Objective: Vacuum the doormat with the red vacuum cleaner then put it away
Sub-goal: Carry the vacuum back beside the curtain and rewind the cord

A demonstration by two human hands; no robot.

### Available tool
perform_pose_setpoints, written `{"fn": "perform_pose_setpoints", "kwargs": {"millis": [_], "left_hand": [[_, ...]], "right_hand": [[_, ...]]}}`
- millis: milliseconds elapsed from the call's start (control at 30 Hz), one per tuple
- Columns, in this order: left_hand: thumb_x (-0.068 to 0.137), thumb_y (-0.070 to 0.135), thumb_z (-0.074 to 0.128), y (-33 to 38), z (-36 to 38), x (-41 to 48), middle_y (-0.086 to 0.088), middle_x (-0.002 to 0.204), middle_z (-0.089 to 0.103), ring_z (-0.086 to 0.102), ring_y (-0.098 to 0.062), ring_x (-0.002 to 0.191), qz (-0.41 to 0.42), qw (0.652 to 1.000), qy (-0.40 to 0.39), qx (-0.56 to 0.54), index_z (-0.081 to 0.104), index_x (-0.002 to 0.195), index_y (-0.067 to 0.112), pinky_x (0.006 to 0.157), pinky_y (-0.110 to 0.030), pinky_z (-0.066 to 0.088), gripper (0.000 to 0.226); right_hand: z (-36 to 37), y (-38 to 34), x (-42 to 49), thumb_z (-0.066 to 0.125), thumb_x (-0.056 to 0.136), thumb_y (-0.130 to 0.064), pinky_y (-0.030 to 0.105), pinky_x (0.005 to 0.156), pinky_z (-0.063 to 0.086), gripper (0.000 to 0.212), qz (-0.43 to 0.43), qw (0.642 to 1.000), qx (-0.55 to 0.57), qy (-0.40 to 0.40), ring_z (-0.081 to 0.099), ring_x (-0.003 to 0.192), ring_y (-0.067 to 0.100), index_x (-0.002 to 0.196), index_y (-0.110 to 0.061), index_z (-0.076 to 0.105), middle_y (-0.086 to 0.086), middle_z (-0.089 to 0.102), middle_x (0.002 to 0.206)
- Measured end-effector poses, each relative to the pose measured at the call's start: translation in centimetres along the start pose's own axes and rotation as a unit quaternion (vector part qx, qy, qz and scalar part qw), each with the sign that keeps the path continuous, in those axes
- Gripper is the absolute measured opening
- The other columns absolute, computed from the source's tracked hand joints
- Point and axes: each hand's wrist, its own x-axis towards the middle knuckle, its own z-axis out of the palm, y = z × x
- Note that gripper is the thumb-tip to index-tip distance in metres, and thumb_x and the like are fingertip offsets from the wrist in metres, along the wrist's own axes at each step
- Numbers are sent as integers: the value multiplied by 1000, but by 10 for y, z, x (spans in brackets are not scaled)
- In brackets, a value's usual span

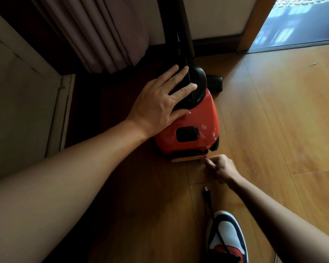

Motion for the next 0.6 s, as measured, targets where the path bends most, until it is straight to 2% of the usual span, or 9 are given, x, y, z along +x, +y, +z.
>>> {"fn": "perform_pose_setpoints", "kwargs": {"millis": [100,267,433,600], "left_hand": [[92,50,59,0,2,0,-8,161,29,22,-27,150,-8,1000,-3,-6,45,147,25,113,-46,35,61],[91,49,61,2,0,1,-8,162,29,22,-26,151,-10,1000,-5,-4,46,147,26,113,-46,34,62],[91,48,61,2,0,0,-9,161,30,23,-28,150,-12,1000,0,-13,47,146,24,113,-46,34,62],[91,49,60,3,1,0,-9,161,30,23,-28,150,-14,1000,0,-11,47,146,25,113,-45,32,61]], "right_hand": [[-18,-2,-1,58,103,-38,25,38,33,41,35,996,78,-5,45,40,9,79,-5,66,2,53,59],[-35,-10,-19,58,103,-27,27,47,21,27,42,963,264,-33,35,47,7,88,-5,65,-2,43,63],[-53,-21,-51,52,104,-23,24,48,20,22,53,913,396,-79,28,50,9,90,-10,63,-3,36,63],[-59,-50,-85,41,108,-23,21,46,26,33,34,897,431,-90,33,50,9,105,-5,68,-1,45,64]]}}
